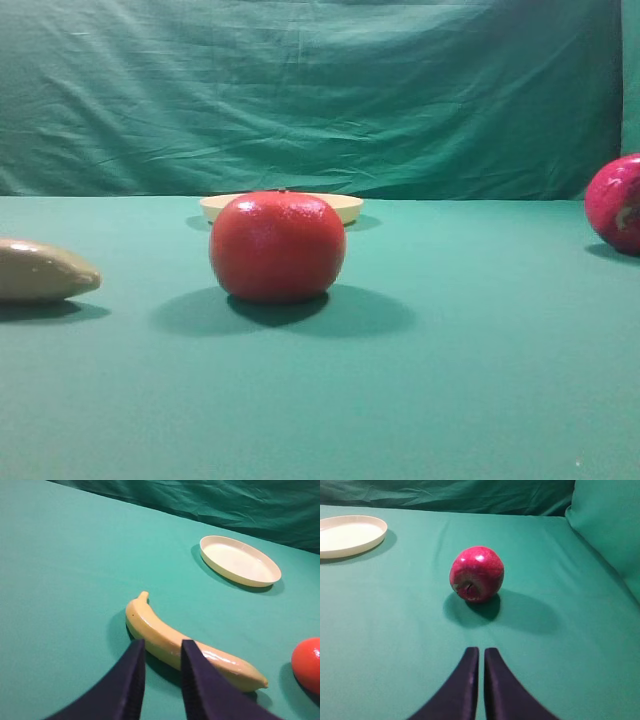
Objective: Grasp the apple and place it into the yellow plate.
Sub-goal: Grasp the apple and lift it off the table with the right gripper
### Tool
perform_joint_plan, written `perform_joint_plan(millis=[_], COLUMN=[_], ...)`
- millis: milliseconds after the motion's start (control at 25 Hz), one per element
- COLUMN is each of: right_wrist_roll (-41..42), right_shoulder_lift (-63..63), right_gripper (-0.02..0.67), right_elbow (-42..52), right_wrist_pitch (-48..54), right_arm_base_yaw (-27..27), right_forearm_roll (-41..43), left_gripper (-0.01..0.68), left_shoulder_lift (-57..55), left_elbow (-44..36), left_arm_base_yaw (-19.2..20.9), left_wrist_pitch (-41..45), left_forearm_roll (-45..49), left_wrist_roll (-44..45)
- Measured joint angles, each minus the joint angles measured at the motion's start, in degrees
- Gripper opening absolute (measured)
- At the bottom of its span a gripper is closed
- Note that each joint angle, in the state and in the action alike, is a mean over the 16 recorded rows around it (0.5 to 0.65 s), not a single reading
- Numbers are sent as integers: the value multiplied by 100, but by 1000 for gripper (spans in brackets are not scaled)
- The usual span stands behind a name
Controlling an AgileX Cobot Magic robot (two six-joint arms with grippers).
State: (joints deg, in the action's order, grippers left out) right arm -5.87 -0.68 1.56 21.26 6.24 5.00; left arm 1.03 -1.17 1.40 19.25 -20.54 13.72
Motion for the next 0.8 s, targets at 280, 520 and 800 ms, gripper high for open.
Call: perform_joint_plan(millis=[280,520,800], right_wrist_roll=[0,0,0], right_shoulder_lift=[0,0,0], right_gripper=[0,0,0], right_elbow=[0,0,0], right_wrist_pitch=[-2,-4,-4], right_arm_base_yaw=[0,0,0], right_forearm_roll=[0,0,0], left_gripper=[157,157,157], left_shoulder_lift=[0,0,0], left_elbow=[0,0,0], left_arm_base_yaw=[0,0,0], left_wrist_pitch=[0,0,0], left_forearm_roll=[0,0,0], left_wrist_roll=[0,0,0])
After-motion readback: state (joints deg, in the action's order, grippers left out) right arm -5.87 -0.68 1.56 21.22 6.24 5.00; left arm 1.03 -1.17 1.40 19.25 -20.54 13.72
